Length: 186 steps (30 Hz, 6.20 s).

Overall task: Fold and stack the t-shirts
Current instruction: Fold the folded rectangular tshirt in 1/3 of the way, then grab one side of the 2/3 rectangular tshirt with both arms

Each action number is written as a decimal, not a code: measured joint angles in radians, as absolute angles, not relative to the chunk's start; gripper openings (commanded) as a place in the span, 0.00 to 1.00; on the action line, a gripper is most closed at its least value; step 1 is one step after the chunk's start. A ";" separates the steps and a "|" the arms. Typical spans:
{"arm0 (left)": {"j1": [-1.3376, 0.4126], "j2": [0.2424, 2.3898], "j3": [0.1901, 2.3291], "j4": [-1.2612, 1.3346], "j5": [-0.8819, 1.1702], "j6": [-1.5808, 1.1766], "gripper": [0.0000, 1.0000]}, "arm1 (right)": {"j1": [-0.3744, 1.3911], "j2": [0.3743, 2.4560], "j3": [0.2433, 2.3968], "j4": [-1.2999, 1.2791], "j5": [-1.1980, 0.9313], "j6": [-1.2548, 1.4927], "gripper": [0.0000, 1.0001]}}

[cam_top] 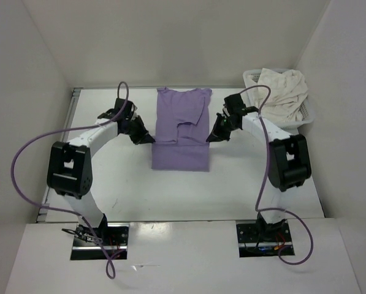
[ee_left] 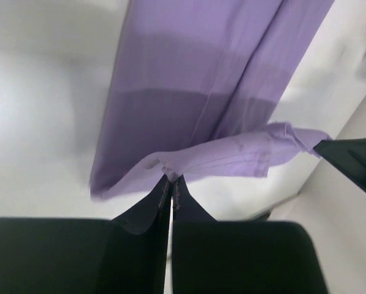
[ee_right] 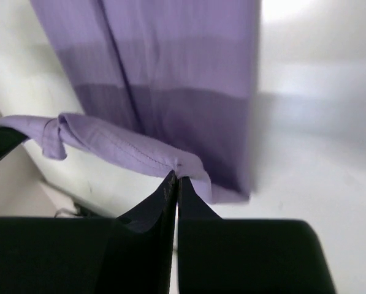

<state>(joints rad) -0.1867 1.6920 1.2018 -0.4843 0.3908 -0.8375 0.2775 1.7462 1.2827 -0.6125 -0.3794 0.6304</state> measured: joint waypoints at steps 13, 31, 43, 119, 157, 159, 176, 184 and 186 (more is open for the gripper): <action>-0.162 2.079 1.534 -0.360 0.310 -0.840 0.30 | 0.201 2.178 1.690 -0.588 -0.373 0.551 0.14; -0.237 1.735 1.147 -0.131 0.355 -0.894 0.38 | 0.243 1.917 1.522 -0.568 -0.336 0.531 0.01; -0.260 1.872 1.042 -0.089 0.371 -0.897 0.36 | 0.438 2.020 1.336 -0.495 -0.343 0.556 0.00; -0.435 1.582 0.736 -0.133 0.284 -0.998 0.39 | 0.611 2.170 1.597 -0.495 -0.243 0.503 0.00; -0.175 1.424 0.627 -0.218 0.275 -0.943 0.47 | 0.402 1.554 0.903 -0.406 -0.231 0.665 0.57; -0.175 1.444 0.628 -0.217 0.287 -0.940 0.47 | 0.402 1.554 0.866 -0.404 -0.249 0.673 0.60; -0.175 1.507 0.646 -0.155 0.331 -0.912 0.23 | 0.403 1.658 0.811 -0.291 -0.390 0.712 0.26; -0.175 1.524 0.648 -0.149 0.343 -0.891 0.03 | 0.403 1.686 0.811 -0.257 -0.432 0.721 0.02; -0.176 1.524 0.650 -0.153 0.343 -0.889 0.00 | 0.403 1.689 0.811 -0.252 -0.438 0.724 0.00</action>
<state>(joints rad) -0.1757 1.5238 0.6502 -0.1532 0.3431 -0.8886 0.4034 1.6890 0.8112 -0.2523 -0.4381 0.7238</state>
